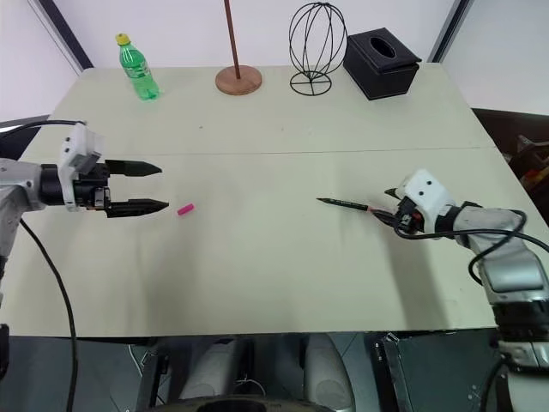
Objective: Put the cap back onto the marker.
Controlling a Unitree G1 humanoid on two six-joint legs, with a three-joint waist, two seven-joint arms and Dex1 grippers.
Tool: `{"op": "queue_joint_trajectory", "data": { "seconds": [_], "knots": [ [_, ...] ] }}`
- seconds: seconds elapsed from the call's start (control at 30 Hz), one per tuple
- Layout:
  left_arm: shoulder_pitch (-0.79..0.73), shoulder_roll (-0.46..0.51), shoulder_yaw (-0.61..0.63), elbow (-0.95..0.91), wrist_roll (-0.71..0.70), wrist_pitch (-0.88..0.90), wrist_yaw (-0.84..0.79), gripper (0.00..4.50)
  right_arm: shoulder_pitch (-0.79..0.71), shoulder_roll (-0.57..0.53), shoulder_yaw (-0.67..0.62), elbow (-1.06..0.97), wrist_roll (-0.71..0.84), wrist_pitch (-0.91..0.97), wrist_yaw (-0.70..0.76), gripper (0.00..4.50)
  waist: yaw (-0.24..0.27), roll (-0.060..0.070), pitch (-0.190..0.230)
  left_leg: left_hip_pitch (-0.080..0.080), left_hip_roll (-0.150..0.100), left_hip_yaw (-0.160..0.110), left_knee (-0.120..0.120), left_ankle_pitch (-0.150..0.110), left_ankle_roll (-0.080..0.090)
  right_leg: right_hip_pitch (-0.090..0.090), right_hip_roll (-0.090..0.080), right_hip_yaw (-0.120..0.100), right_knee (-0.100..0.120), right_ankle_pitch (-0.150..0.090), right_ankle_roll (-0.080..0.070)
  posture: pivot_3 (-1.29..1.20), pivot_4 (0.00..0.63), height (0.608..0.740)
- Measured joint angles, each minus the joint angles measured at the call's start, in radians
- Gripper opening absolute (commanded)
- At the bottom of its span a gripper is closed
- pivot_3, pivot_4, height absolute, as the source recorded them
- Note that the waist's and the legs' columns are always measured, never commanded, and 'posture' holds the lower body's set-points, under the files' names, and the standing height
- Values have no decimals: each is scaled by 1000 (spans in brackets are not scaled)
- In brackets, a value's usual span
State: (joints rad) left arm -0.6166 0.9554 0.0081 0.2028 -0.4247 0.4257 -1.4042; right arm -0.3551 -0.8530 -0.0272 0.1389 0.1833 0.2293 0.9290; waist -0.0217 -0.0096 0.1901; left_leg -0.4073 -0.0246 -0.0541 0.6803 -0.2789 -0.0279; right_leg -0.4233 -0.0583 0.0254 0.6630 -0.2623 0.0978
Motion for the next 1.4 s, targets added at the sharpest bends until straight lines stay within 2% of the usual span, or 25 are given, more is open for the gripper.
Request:
{"op": "queue_joint_trajectory", "data": {
  "seconds": [0.17,0.47,0.93,1.4],
  "knots": [
    [-83,-24,-34,31,12,-23,-62,4431,-130,48,67,162,-21,-85,92,2736,2,0,0,0,0,-1,0,0,0,0,-1,0,0,0,0,0,150,740],
    [-39,-57,-41,-26,18,-14,-64,4431,-257,90,131,438,-64,-213,235,2736,1,0,0,0,0,-1,0,0,0,-1,-1,0,0,0,0,0,150,740],
    [19,-57,-14,-101,-3,21,5,4431,-407,203,169,633,-135,-301,277,2736,1,0,0,0,0,-1,0,0,0,-1,-1,1,1,0,0,0,150,740],
    [80,-60,19,-198,-47,68,82,4431,-446,194,168,691,-144,-233,373,2736,1,1,0,0,0,-1,0,0,0,-1,-1,0,1,0,0,0,150,740]
  ]
}}
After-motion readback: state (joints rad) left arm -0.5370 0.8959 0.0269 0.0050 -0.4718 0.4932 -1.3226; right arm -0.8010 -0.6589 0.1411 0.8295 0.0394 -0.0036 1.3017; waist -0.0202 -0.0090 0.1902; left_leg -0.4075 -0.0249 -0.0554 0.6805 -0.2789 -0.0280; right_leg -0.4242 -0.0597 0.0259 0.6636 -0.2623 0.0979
